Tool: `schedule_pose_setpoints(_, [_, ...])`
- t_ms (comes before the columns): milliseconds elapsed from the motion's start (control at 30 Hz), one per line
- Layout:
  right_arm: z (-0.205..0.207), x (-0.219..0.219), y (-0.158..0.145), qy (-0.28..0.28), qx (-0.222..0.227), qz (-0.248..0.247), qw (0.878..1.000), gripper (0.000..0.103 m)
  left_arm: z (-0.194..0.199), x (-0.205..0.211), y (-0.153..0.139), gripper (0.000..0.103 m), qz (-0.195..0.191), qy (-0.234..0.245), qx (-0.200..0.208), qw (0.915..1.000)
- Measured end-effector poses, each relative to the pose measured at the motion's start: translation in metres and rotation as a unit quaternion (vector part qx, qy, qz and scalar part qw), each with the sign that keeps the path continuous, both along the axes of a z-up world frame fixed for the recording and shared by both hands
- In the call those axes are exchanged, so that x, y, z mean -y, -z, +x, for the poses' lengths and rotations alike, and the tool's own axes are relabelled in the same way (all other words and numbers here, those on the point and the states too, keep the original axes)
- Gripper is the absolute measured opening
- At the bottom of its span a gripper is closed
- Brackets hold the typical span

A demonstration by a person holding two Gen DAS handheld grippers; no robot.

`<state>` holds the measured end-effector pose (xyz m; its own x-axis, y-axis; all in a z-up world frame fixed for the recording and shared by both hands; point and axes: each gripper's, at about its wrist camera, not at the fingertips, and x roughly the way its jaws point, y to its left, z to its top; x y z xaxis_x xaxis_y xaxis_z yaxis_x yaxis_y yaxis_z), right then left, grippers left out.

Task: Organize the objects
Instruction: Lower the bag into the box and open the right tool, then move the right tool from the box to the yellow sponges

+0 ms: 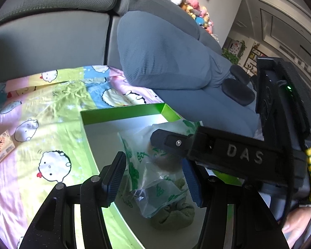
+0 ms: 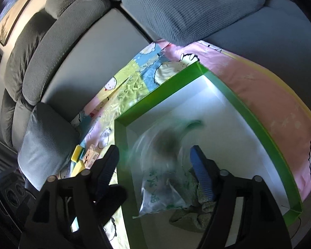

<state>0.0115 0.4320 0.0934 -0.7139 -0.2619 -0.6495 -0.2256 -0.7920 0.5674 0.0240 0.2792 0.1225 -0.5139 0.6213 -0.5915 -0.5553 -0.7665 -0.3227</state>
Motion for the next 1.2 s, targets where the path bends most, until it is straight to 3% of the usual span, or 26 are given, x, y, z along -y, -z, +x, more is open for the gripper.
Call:
schedule_pose_setpoints(167, [0.007, -0.003, -0.007, 0.029, -0.009, 0.006, 1.000, 0.080, 0.006, 0.010, -0.008, 0.056, 0.006, 0.006, -0.014, 0.9999])
schedule_pose_setpoints(400, [0.009, 0.011, -0.017, 0.025, -0.022, 0.018, 0.999, 0.084, 0.010, 0.038, -0.021, 0.057, 0.037, -0.001, -0.009, 0.9993])
schedule_pose_setpoints(633, [0.005, 0.039, -0.027, 0.005, -0.041, 0.038, 0.998, 0.086, 0.009, 0.078, -0.023, 0.059, 0.017, -0.029, -0.007, 0.9994])
schedule_pose_setpoints(700, [0.004, 0.048, -0.030, 0.002, -0.045, 0.047, 0.998, 0.087, 0.006, 0.096, -0.021, 0.065, 0.002, -0.044, -0.002, 0.9990])
schedule_pose_setpoints(733, [0.003, 0.055, -0.033, 0.000, -0.049, 0.053, 0.997, 0.087, 0.005, 0.104, -0.020, 0.075, -0.005, -0.054, -0.004, 0.9985])
schedule_pose_setpoints(767, [0.002, 0.062, -0.035, -0.003, -0.054, 0.060, 0.997, 0.087, 0.004, 0.112, -0.019, 0.078, -0.012, -0.067, -0.008, 0.9976])
schedule_pose_setpoints(867, [0.001, 0.083, -0.043, -0.015, -0.073, 0.077, 0.994, 0.087, -0.002, 0.145, -0.009, 0.078, -0.036, -0.115, -0.015, 0.9926])
schedule_pose_setpoints(967, [0.002, 0.106, -0.050, -0.037, -0.097, 0.077, 0.992, 0.093, -0.010, 0.191, 0.006, 0.078, 0.002, -0.167, 0.002, 0.9860])
schedule_pose_setpoints(1067, [0.002, 0.130, -0.054, -0.058, -0.116, 0.083, 0.988, 0.098, -0.015, 0.218, 0.012, 0.078, -0.007, -0.210, 0.027, 0.9774])
schedule_pose_setpoints(1200, [-0.005, 0.164, -0.053, -0.114, -0.113, 0.065, 0.985, 0.097, -0.010, 0.251, 0.009, 0.078, -0.028, -0.260, 0.000, 0.9652])
